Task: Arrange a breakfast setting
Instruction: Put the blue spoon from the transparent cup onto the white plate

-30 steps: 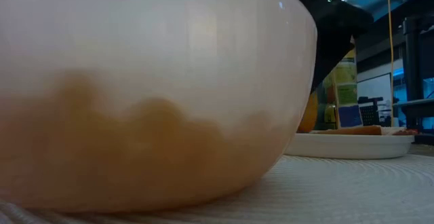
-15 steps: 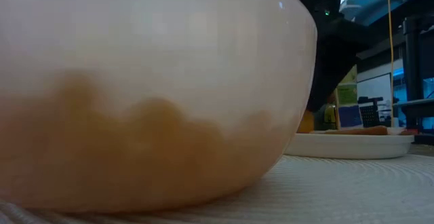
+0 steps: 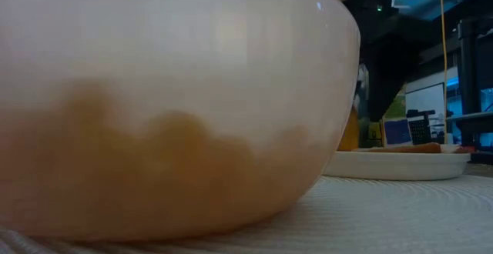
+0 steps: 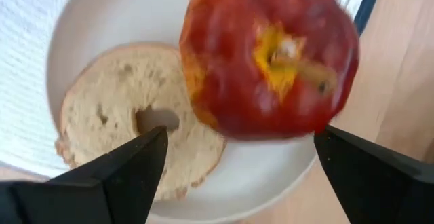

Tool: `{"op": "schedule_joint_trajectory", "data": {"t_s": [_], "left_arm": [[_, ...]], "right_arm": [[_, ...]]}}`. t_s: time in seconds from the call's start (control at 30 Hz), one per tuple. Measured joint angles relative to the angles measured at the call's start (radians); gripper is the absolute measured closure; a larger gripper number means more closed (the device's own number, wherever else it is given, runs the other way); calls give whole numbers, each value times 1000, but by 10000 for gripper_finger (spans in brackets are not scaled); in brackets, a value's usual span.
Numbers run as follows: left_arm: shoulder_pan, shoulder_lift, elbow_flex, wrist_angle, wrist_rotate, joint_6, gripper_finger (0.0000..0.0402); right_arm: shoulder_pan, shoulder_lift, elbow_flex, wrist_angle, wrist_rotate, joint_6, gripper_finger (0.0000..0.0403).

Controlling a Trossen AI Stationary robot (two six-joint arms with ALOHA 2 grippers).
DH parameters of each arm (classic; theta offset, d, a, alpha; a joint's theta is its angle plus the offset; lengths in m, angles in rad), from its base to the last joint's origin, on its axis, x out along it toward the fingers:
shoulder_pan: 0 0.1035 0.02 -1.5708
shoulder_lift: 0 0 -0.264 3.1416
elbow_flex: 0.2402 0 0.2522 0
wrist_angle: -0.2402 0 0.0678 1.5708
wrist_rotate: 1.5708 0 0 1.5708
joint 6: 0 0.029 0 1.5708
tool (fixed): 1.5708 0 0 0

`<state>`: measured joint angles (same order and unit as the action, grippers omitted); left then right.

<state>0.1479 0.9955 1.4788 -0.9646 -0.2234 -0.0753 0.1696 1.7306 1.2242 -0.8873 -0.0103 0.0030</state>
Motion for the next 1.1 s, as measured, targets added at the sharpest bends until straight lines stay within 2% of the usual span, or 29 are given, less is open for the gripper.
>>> {"op": "schedule_joint_trajectory", "data": {"t_s": [0.33, 0.57, 0.67, 0.73, 0.83, 0.93, 1.1], "left_arm": [[0, 0, 0, 0, 0, 0, 174], [0, 0, 0, 0, 0, 0, 174], [0, 0, 0, 1, -1, 22, 174], [0, 0, 0, 18, -22, 173, 174], [0, 0, 0, 24, -42, 306, 174], [0, 0, 0, 23, -48, 340, 174], [0, 0, 0, 22, -48, 340, 174]], "right_arm": [[0, 0, 62, -188, 15, 47, 42], [0, -4, 218, -329, 35, 50, 52], [0, -30, 293, -242, 73, -30, 67], [0, -61, 322, -104, 86, -143, 79], [-8, -111, 329, 82, 83, -284, 99], [-41, -150, 329, 149, 86, -305, 121], [-100, -187, 327, 154, 51, -347, 150]]}}
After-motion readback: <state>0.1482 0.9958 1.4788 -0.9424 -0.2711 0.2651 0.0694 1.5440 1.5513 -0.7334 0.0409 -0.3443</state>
